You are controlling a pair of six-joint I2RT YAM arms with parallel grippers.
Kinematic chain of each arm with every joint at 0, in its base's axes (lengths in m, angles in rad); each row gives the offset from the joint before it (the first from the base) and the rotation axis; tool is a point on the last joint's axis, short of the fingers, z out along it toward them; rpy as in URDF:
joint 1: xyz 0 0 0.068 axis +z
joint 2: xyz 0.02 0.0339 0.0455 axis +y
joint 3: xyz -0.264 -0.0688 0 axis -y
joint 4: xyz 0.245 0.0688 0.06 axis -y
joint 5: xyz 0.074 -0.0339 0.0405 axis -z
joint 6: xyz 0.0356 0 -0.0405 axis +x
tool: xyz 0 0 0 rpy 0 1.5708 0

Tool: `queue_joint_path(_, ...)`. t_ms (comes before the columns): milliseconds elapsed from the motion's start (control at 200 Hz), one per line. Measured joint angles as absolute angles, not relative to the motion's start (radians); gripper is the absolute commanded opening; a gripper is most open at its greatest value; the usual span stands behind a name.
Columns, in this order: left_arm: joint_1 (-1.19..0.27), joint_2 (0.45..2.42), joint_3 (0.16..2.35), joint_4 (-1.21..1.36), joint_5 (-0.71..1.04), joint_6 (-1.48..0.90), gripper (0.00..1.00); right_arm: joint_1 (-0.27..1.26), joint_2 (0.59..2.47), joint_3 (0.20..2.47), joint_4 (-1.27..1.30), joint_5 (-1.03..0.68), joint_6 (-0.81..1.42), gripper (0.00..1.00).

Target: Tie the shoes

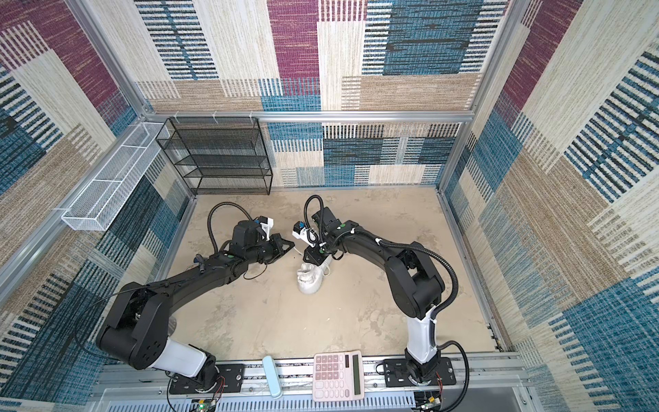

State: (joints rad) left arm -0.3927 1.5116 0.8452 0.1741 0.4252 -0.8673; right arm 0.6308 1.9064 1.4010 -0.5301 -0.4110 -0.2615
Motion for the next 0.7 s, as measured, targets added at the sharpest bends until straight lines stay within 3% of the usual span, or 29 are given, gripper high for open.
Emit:
queue_joint_path(285,-0.392,1.494,0.845,0.156,0.425,-0.864,0.00,0.630,1.894,1.334,-0.418,-0.408,-0.228,0.17)
queue_joint_path(701,-0.366,1.481,0.839,0.116,0.425,-0.841,0.00,0.631,1.889,1.312,-0.395,-0.361,-0.237,0.16)
